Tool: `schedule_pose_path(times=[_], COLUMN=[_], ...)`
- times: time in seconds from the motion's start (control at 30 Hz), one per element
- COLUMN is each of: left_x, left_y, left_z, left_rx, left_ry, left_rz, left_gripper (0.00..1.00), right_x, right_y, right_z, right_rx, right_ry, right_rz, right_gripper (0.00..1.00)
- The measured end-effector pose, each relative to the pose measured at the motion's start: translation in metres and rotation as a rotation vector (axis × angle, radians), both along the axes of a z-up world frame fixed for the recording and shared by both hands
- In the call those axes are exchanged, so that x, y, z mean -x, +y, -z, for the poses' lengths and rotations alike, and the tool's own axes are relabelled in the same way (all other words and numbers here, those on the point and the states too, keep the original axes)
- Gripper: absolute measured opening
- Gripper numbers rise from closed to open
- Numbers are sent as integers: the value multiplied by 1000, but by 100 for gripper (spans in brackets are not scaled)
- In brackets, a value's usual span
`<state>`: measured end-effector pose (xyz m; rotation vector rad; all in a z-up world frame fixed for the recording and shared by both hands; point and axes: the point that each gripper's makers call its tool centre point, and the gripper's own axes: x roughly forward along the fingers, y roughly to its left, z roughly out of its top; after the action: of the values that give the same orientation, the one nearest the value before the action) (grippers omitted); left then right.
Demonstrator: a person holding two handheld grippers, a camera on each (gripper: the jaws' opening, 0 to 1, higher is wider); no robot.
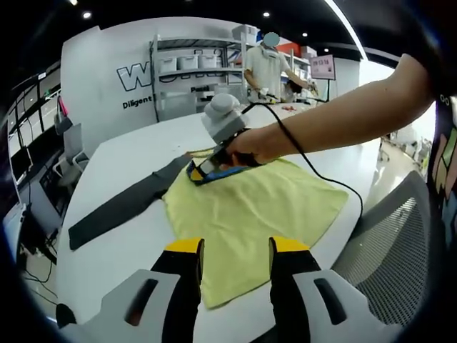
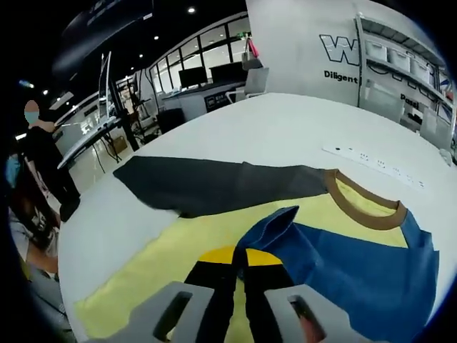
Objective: Fold the garment on the visible template until the final outline fits inside the template.
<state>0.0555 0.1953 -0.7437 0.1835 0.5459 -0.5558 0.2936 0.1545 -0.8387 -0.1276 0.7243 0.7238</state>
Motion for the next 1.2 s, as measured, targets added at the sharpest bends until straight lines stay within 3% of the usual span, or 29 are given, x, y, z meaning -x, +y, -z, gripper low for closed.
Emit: schedule_pose_path(times=[0.5, 0.57, 0.7, 0.97, 1.2], left_x=[-1, -1, -1, -2, -2], left_y=[2, 2, 2, 6, 8], left_z=[3, 3, 4, 4, 4], left_rx=[-5, -3, -1, 2, 5], left_ry=[7, 8, 10, 8, 6], left_rz=[-13, -14, -18, -34, -45], left_gripper=[34, 34, 34, 34, 33], right_x=[0, 1, -4, -7, 10], right_y=[6, 6, 12, 13, 29], right_z=[8, 5, -19, -11, -2], right_rx=[57, 51, -63, 41, 96], right_ry=[13, 13, -36, -65, -90], right_rz=[-87, -96, -97, -179, -306], right_gripper=[0, 4, 5, 18, 15])
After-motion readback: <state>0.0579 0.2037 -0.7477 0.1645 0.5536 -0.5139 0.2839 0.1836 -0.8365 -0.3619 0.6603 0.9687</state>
